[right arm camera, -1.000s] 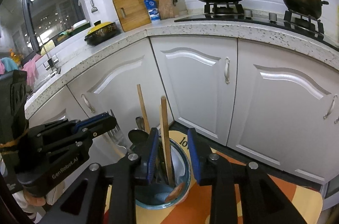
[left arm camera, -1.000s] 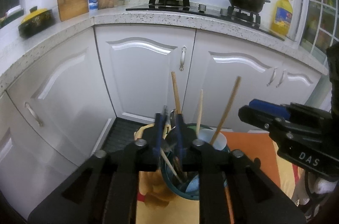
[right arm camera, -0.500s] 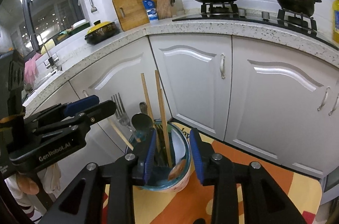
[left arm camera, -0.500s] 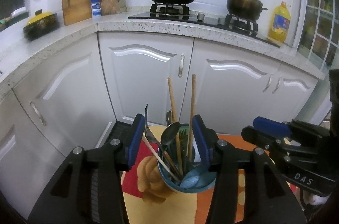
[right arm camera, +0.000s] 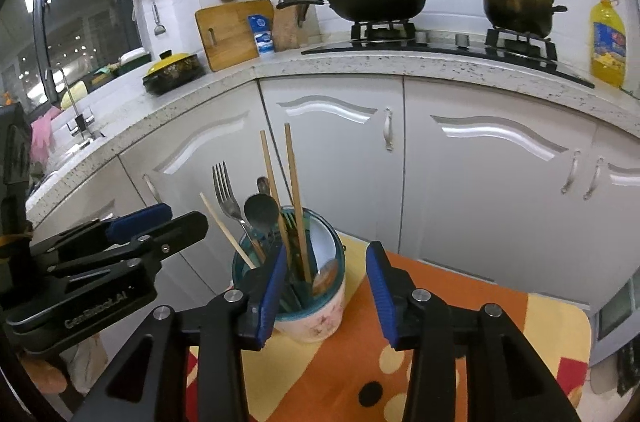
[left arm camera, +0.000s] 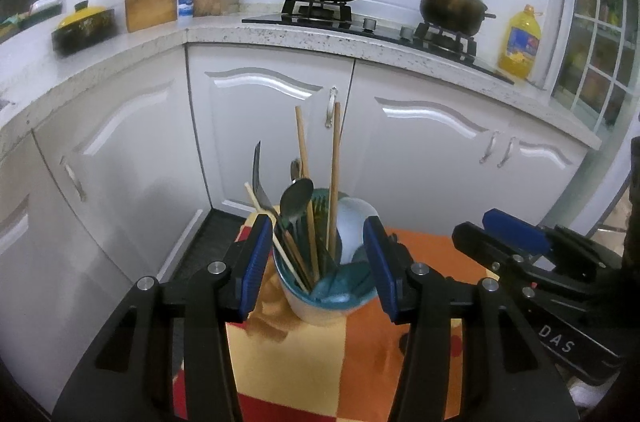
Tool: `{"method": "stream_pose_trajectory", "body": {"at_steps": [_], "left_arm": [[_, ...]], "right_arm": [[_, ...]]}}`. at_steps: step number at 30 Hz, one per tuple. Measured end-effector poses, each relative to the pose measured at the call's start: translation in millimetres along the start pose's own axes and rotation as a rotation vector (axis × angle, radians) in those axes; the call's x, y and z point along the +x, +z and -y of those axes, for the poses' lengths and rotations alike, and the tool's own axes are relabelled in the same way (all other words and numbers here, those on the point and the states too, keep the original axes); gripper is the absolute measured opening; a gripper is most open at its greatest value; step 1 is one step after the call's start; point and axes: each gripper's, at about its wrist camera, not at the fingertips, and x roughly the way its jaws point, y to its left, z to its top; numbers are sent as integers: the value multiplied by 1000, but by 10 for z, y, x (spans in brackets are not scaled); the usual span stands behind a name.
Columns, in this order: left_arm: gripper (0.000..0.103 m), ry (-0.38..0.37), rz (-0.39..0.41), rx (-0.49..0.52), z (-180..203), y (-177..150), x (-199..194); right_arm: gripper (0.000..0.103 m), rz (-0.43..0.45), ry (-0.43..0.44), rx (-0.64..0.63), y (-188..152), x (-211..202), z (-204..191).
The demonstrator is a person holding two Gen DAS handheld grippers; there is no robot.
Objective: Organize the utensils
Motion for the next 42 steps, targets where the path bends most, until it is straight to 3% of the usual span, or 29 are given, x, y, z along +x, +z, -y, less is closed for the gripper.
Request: {"method": "stream_pose_trajectory", "body": {"at_steps": [20, 25, 42], "left_arm": [[47, 29, 34, 23, 125, -192, -364], [47, 32, 42, 36, 193, -224, -439], [47, 32, 74, 46, 298, -224, -598]], "right_arm": [[42, 24, -52, 31, -157, -382, -93], [50, 30, -73, 44, -202, -482, -79], [52, 51, -111, 51, -231, -699, -30]]}}
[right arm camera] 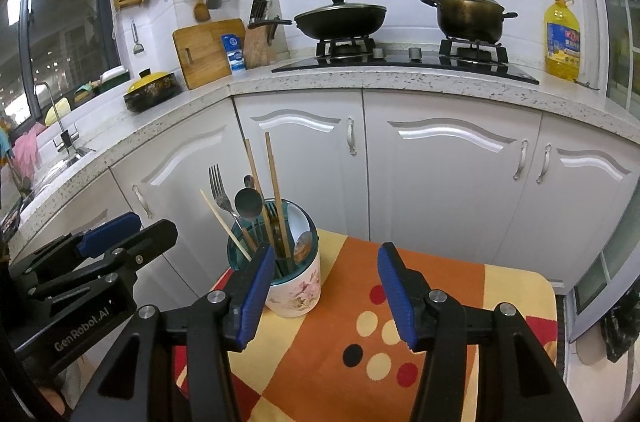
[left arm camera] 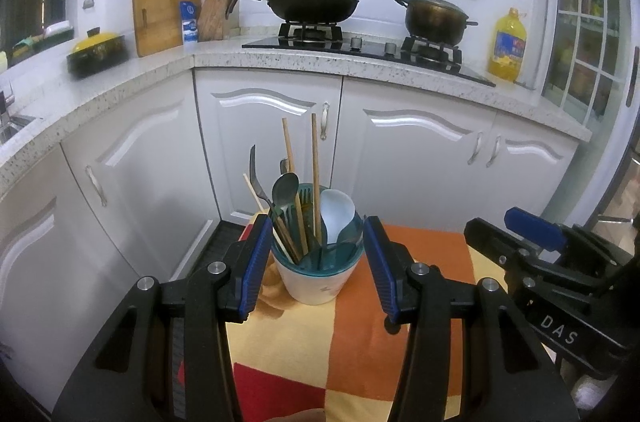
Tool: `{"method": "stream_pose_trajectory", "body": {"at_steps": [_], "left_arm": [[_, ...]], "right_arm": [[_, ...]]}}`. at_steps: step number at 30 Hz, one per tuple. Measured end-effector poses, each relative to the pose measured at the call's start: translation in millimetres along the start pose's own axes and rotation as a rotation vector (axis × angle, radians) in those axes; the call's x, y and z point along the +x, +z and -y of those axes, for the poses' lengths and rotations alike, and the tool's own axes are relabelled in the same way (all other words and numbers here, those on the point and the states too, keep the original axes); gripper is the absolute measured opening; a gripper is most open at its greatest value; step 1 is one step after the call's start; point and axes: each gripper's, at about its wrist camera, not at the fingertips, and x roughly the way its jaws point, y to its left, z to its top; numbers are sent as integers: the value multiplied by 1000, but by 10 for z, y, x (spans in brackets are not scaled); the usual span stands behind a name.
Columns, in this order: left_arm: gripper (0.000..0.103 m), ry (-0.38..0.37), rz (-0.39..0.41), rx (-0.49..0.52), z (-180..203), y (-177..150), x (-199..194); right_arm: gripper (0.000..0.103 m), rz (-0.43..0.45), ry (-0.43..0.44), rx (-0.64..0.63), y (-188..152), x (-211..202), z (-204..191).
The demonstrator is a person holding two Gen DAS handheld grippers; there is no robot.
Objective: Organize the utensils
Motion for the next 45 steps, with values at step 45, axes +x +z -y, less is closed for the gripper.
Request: {"method": "stream_pose_trajectory", "body": {"at_steps": [45], "left_arm": [[47, 1, -17, -8, 13, -30, 22]], "right_arm": [[55, -19, -13, -9, -68, 26, 63]]}}
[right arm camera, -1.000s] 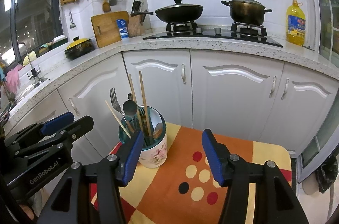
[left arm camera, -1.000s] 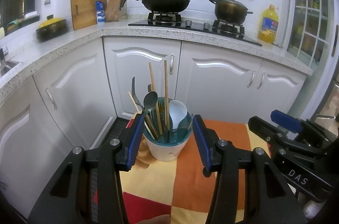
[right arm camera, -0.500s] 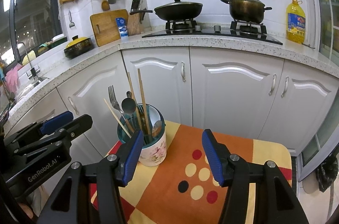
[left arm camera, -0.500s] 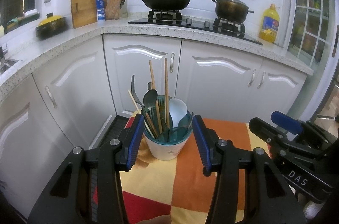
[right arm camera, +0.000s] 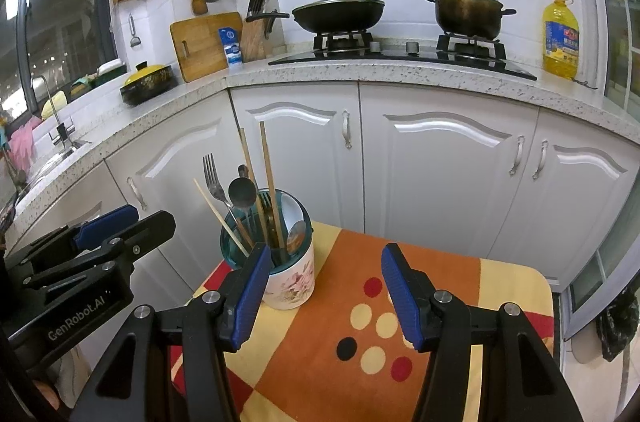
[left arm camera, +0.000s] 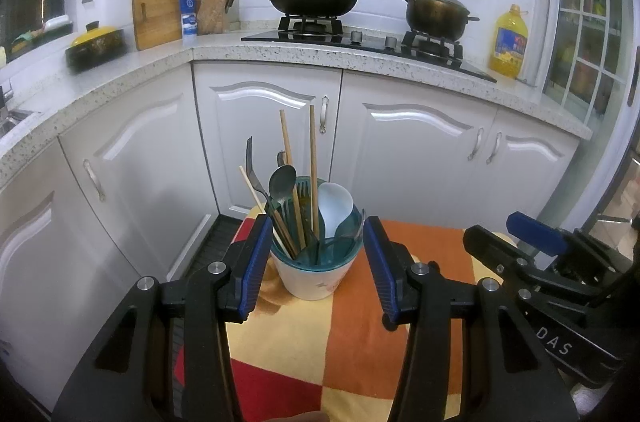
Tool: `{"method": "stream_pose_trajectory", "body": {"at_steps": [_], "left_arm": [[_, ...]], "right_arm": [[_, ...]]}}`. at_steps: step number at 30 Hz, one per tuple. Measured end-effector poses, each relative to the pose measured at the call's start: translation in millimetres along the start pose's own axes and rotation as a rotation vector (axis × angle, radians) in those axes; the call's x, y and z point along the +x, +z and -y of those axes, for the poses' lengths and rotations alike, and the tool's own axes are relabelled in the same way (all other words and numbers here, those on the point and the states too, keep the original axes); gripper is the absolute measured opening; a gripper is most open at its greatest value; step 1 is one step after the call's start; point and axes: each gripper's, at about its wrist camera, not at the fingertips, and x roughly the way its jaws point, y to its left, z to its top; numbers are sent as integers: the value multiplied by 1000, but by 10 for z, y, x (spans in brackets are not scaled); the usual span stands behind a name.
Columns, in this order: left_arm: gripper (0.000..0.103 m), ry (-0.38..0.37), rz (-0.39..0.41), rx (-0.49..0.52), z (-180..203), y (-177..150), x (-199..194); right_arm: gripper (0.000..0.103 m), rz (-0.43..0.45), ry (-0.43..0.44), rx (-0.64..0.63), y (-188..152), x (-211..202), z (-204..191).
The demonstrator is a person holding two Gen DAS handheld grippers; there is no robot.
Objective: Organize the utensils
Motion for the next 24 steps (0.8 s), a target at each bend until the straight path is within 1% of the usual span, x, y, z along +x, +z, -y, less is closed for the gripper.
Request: {"method": "stream_pose_trajectory", "body": {"at_steps": [4, 24], "left_arm": [[47, 0, 2, -16, -4, 0, 4], [47, 3, 1, -5, 13, -15, 14]], "right_arm": [[55, -3, -1, 0, -2, 5, -6], [55, -8, -1, -7, 9, 24, 3]]}}
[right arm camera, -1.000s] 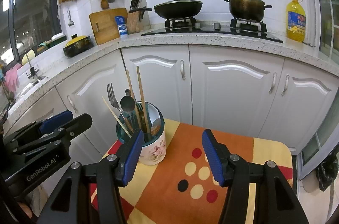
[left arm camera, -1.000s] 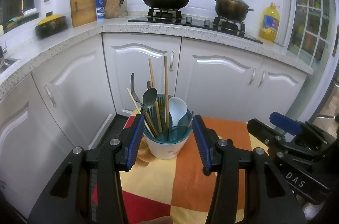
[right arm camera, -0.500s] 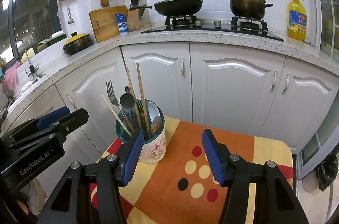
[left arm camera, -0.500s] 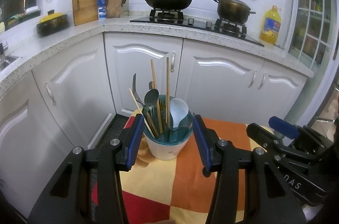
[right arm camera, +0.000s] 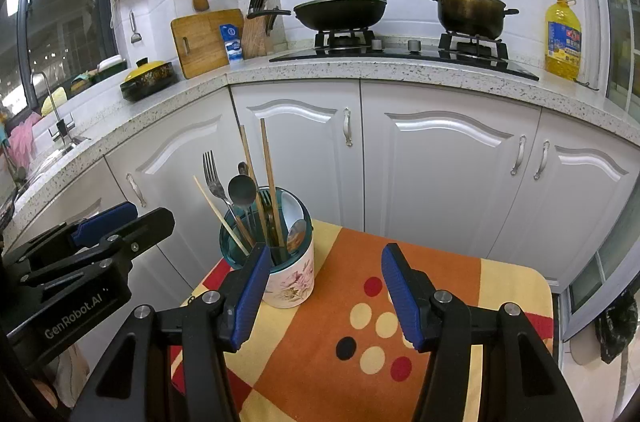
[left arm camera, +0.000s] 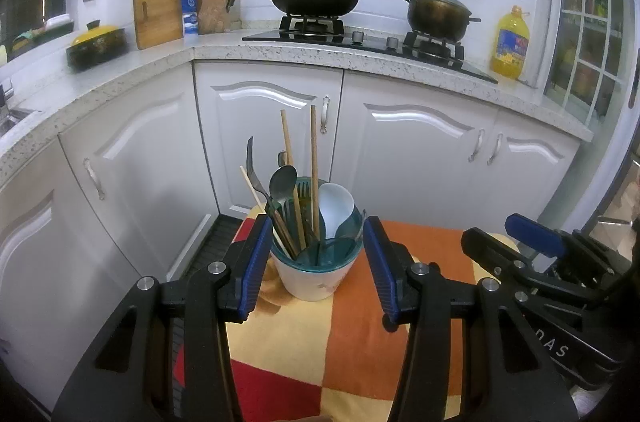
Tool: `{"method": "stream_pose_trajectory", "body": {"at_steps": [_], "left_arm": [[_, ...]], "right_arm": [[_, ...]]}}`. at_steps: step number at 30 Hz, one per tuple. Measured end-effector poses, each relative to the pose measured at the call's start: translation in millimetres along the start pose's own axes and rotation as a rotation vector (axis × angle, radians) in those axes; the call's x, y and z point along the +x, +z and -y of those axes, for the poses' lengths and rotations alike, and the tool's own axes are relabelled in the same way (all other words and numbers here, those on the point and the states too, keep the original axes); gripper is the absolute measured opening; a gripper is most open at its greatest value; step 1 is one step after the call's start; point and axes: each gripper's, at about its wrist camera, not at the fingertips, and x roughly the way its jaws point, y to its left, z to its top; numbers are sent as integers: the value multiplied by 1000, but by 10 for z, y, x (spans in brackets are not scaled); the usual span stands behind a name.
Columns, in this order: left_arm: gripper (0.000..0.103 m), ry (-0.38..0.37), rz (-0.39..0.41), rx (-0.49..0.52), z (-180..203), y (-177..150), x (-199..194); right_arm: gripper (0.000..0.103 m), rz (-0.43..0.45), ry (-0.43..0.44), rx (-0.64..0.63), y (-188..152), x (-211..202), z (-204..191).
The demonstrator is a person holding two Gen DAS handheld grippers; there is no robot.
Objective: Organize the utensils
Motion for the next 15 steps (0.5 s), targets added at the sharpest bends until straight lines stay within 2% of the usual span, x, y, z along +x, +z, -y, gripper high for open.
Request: {"method": "stream_pose_trajectory", "body": {"at_steps": [15], "left_arm": [[47, 0, -2, 0, 3, 3, 7]], "right_arm": [[56, -11, 2, -4, 2, 43, -31]]}}
